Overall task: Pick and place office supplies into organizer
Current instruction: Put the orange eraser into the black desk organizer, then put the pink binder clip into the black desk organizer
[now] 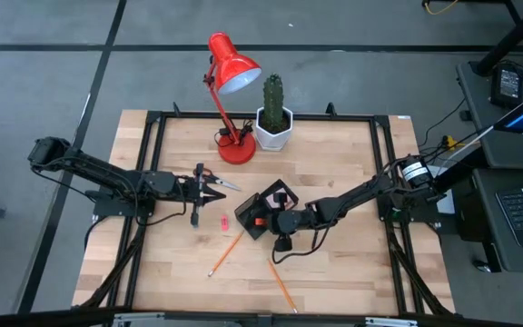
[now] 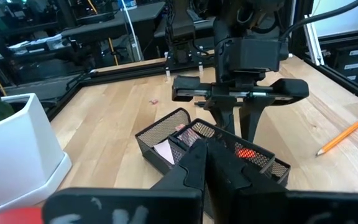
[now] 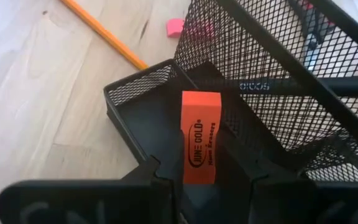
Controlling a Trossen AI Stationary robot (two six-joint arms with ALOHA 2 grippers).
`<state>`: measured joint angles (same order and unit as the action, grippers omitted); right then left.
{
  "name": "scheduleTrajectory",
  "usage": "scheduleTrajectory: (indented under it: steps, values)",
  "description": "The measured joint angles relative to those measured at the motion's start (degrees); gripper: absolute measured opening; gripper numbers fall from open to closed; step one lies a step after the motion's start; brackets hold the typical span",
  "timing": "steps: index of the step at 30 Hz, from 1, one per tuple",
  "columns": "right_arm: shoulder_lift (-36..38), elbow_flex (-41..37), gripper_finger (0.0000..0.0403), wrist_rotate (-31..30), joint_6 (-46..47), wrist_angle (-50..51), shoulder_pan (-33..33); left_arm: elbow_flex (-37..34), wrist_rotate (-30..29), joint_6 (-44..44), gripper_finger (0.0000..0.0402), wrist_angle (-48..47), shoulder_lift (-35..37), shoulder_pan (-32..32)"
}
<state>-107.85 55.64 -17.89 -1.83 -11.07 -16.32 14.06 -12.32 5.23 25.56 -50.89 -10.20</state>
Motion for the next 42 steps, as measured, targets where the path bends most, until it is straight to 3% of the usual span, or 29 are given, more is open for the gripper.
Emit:
scheduleTrajectory:
  steps: [7, 18, 26, 34, 42]
  values:
    - [0.0, 0.0, 0.0089, 0.1, 0.2, 0.0, 0.0, 0.0, 0.0, 0.0, 0.0001, -0.1, 0.0, 0.0]
    - [0.0, 0.0, 0.0148, 0.2, -0.5, -0.8, 0.0, 0.0, 0.0, -0.1, 0.0001, -0.1, 0.0, 0.0]
    - [2.1, 0.0, 0.0153, 0.2, -4.5, -0.1, -0.2, 0.0, 0.0, -0.1, 0.0001, -0.1, 0.0, 0.0]
    - [12.0, 0.0, 0.0116, 0.2, -2.5, 8.5, -1.8, 0.0, 0.0, 0.0, 0.0005, -0.1, 0.0, 0.0]
    - [18.9, 0.0, 0.0036, -0.4, 4.6, 21.3, -3.0, 0.0, 0.0, 0.0, 0.0005, -0.1, 0.0, 0.0]
